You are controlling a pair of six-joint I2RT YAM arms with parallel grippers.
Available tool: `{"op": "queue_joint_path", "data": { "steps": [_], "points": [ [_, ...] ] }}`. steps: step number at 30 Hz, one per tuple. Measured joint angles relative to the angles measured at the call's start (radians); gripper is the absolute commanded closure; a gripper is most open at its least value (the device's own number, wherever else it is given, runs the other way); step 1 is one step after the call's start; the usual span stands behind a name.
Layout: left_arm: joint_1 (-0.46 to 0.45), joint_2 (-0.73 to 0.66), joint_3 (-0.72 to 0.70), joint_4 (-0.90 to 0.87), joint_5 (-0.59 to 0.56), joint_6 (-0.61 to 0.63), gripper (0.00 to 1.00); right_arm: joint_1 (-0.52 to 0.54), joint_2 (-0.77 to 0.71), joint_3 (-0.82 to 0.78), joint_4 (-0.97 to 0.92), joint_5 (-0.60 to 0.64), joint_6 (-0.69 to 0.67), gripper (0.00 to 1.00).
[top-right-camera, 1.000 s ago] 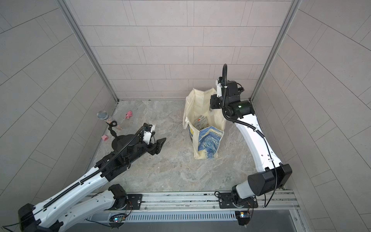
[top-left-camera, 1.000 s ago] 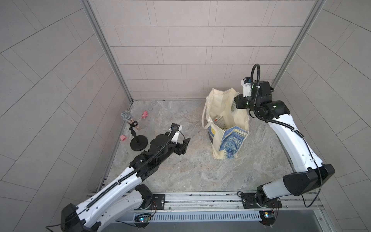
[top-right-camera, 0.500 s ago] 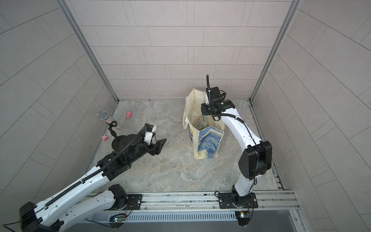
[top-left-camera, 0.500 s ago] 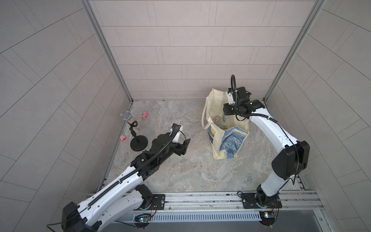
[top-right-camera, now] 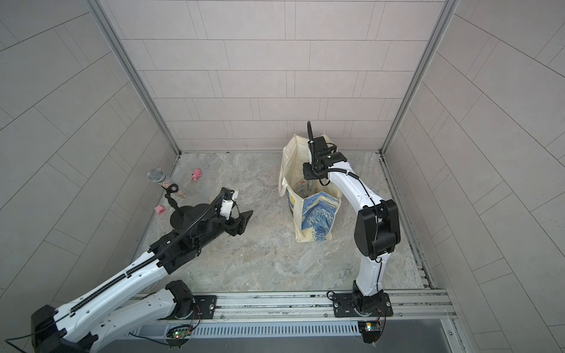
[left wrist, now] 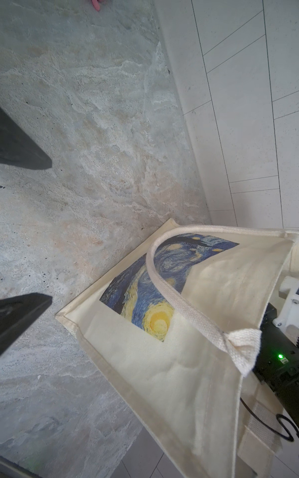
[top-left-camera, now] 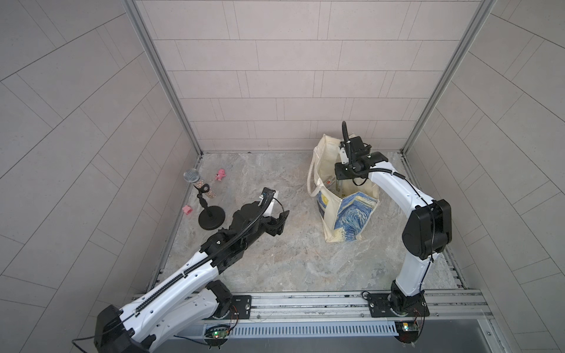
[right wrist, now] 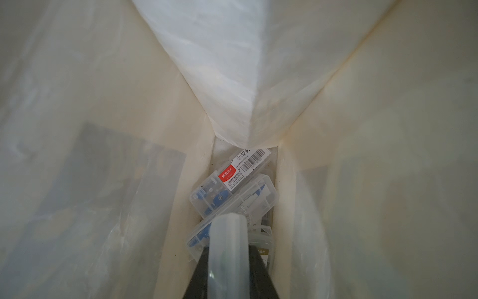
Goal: Put the compass set into the canvas bag
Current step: Place the compass set in the canvas bag.
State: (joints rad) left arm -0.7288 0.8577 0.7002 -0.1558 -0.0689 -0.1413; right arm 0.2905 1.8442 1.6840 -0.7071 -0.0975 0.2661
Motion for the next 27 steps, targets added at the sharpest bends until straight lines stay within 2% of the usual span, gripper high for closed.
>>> {"op": "queue_joint_path", "data": {
  "steps": [7, 10, 16, 22, 27],
  "points": [
    [0.000, 0.000, 0.000, 0.000, -0.005, 0.000, 0.20, 0.010, 0.057, 0.008, -0.008, 0.002, 0.011, 1.00],
    [0.000, -0.001, 0.000, 0.000, -0.008, 0.000, 0.20, 0.011, 0.074, 0.008, -0.016, 0.002, 0.011, 0.93],
    [0.000, -0.005, 0.000, 0.000, -0.011, 0.000, 0.20, 0.011, 0.089, 0.010, -0.037, 0.002, 0.008, 0.65],
    [0.000, -0.005, 0.000, 0.000, -0.030, -0.003, 0.18, 0.011, 0.085, 0.056, -0.063, 0.013, 0.004, 0.43],
    [0.004, 0.011, 0.001, 0.001, -0.104, -0.024, 0.15, 0.021, -0.012, 0.116, -0.089, 0.047, -0.012, 0.25]
  ]
}}
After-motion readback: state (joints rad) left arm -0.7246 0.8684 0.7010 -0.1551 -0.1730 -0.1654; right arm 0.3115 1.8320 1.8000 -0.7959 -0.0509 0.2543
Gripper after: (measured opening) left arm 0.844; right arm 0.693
